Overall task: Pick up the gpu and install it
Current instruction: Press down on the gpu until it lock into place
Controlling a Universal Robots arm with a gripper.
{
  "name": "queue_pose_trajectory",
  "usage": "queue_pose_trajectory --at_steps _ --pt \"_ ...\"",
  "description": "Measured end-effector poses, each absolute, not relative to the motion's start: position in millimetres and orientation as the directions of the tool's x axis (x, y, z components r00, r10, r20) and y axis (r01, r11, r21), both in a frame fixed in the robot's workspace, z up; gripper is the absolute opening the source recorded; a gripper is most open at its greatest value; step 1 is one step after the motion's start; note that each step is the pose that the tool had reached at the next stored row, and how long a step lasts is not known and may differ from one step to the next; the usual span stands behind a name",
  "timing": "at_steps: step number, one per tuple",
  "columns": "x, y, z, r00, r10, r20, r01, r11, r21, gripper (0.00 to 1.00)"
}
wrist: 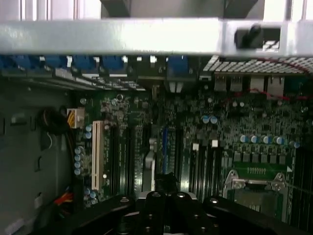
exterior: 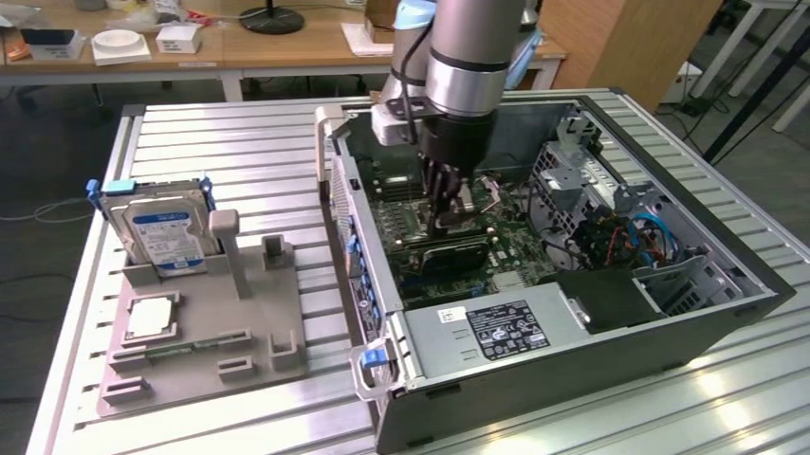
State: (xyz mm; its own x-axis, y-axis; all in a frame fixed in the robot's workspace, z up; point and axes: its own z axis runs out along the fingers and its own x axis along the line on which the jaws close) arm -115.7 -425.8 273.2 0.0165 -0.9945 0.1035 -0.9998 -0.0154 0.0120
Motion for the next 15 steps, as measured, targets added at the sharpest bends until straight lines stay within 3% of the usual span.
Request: queue_pose_trajectory --at_steps 15 --pt "-110.7 -434.4 263.4 0.017 -0.995 0.103 -1.0 -0.015 0.013 0.11"
